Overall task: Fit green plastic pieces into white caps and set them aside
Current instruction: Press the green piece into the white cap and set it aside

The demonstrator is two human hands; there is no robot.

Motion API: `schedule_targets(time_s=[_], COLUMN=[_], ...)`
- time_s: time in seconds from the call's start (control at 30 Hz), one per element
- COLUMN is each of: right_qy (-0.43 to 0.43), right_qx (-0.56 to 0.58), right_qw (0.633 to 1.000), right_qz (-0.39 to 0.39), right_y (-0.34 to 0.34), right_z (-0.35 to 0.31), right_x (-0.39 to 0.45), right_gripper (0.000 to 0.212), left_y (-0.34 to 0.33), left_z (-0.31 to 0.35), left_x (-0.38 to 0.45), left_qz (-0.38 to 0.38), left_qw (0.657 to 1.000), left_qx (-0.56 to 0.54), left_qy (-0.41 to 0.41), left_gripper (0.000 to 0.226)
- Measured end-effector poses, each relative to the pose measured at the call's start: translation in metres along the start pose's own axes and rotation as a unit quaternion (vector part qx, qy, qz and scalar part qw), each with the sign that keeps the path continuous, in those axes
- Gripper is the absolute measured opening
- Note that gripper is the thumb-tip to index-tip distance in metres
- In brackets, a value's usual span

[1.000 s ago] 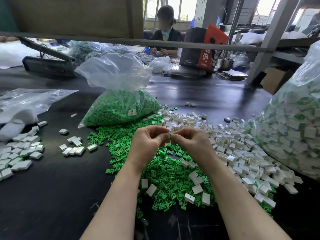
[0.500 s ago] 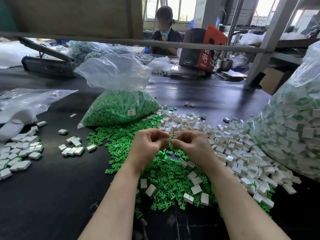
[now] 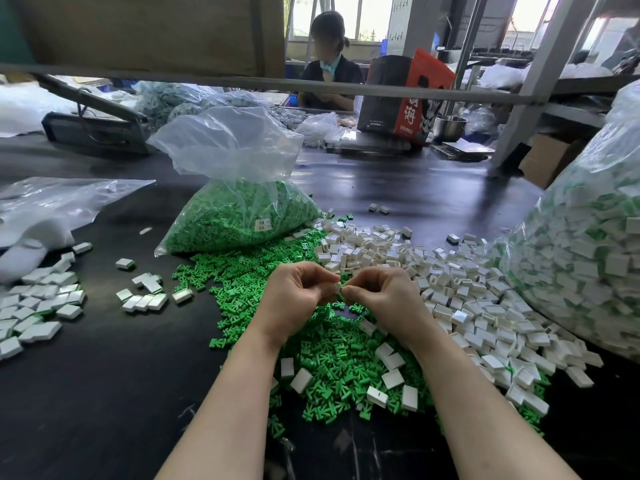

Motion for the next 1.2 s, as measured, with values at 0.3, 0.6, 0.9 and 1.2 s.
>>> schedule_targets(time_s=[0.3,0.6,0.9,1.2], right_qy=[0.007,0.032,0.027,-0.09], right_qx=[0.024,0.081,0.119,0.145], right_qw=[1.0,0.996,0.992,0.985], right_qz=[0.009,0.033,0.034,-0.017], right_y=[0.0,-0.001,-0.002,-0.014], right_z=[0.001,-0.001,0.002,0.0], right_x=[0.001,0.001,0.003,0.002], right_gripper=[0.004,0.005,0.013,0.069], left_y=[-0.001,0.0,0.004,-0.002], left_z=[0.001,0.004,0.003,0.018], left_x=[-0.002,-0.003,-0.003,-0.007], left_qz=[-0.009,-0.01,-0.02,0.046], left_qw=[1.0,0.998,0.999,0.996], left_qx=[-0.012,-0.057,0.047,0.056], left_qy=[0.0,-0.003,-0.01,-0.046], left_gripper=[0.018,0.018,0.014,0.008])
Point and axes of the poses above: each hand's wrist, its own x-axis towards the middle knuckle, its own y-axis out of the back of the hand, z = x × y, the point moved 6 cm from there along x, towards the middle knuckle, and after that the axes turned 15 degrees about y, right-handed, at the moved point
